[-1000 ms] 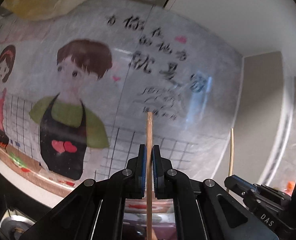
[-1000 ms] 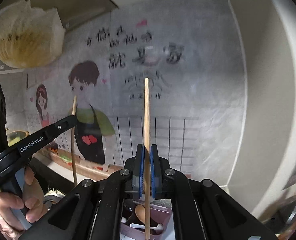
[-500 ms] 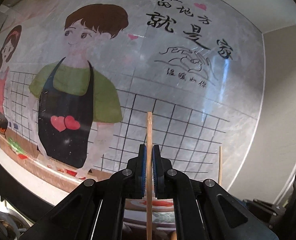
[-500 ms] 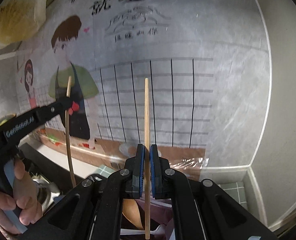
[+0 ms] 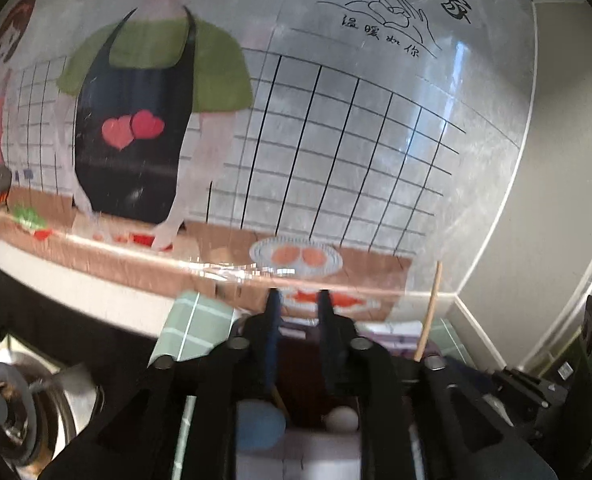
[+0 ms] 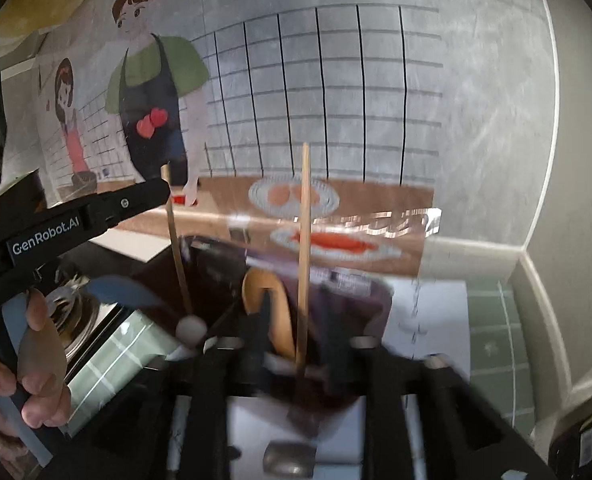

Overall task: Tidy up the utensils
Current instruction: 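Lower the chopsticks into the caddy and open both tools, then move both open tools toward the black-handled spoon and small metal spatula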

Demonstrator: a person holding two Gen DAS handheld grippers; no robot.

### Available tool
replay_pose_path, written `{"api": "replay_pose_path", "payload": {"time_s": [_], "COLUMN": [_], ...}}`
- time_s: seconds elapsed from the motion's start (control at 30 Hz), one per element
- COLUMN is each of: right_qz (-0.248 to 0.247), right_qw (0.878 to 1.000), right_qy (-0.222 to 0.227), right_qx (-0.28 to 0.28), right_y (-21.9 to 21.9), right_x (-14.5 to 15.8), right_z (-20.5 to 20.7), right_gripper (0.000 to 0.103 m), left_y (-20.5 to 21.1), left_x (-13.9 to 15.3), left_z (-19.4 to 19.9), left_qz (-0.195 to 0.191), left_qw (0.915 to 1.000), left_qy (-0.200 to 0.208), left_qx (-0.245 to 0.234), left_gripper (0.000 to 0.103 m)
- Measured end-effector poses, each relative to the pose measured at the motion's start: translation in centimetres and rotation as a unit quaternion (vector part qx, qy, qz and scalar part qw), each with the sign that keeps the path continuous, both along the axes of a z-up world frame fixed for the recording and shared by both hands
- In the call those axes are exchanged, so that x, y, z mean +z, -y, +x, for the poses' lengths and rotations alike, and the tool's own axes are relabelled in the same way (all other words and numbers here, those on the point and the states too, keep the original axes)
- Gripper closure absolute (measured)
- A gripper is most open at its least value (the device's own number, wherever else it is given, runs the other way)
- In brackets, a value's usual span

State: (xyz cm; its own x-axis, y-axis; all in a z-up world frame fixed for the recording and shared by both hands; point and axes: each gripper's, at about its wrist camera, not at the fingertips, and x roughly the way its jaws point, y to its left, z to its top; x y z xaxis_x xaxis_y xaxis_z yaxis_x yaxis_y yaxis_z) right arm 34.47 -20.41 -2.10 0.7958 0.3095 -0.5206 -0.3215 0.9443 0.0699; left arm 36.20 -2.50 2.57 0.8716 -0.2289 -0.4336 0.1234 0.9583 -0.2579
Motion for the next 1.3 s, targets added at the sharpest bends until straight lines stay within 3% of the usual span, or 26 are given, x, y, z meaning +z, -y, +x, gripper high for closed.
{"api": "replay_pose_path", "payload": {"time_s": [0.03,0.17,0.23,0.3,0.37,0.4,0.5,0.67,0.83,1.13,1.3], "right_qz": [0.002,-0.003,0.002,0.007,0.019,0.02,-0.012,-0.047,-0.061,-0.011,0.014], "right_qw": [1.0,1.0,0.999,0.996,0.994,0.992,0.982,0.978,0.974,0.968,0.963], "right_qy": [-0.002,0.013,0.012,-0.002,-0.046,-0.071,-0.135,-0.161,-0.195,-0.24,-0.268], "right_qx": [0.0,-0.023,-0.053,-0.083,-0.1,-0.107,-0.131,-0.121,-0.101,-0.069,-0.008], "right_y": [0.2,2.2,4.1,6.0,8.2,9.1,10.4,9.9,8.9,8.9,6.4], "right_x": [0.1,1.4,1.6,1.4,0.2,-0.6,-3.4,-5.9,-7.9,-8.5,-8.6], "right_z": [-0.3,-3.0,-3.9,-4.0,-3.1,-2.6,-0.6,1.6,2.7,-4.3,-9.0], "right_gripper": [0.055,0.046,0.033,0.032,0.032,0.035,0.09,0.091,0.091,0.09,0.09], "left_y": [-0.1,-0.8,-1.6,-2.4,-3.1,-3.3,-3.5,-2.9,-2.3,-2.8,-3.2], "left_x": [0.0,0.8,0.7,0.0,-1.3,-2.0,-4.6,-7.7,-8.6,-9.8,-10.1], "left_z": [-0.3,-2.8,-4.1,-5.4,-6.8,-7.3,-9.0,-10.7,-11.7,-12.7,-13.1], "left_qz": [0.001,0.015,0.012,0.008,0.004,0.002,0.009,0.02,0.028,0.031,0.029], "left_qw": [1.0,0.9995,0.9987,0.9969,0.9934,0.9911,0.9834,0.9708,0.9606,0.9508,0.9479], "left_qy": [-0.003,-0.023,-0.044,-0.07,-0.105,-0.122,-0.169,-0.223,-0.249,-0.274,-0.283], "left_qx": [-0.002,-0.013,-0.021,-0.035,-0.047,-0.053,-0.066,-0.085,-0.119,-0.141,-0.143], "left_gripper": [0.07,0.065,0.06,0.056,0.054,0.054,0.054,0.054,0.054,0.051,0.051]}}
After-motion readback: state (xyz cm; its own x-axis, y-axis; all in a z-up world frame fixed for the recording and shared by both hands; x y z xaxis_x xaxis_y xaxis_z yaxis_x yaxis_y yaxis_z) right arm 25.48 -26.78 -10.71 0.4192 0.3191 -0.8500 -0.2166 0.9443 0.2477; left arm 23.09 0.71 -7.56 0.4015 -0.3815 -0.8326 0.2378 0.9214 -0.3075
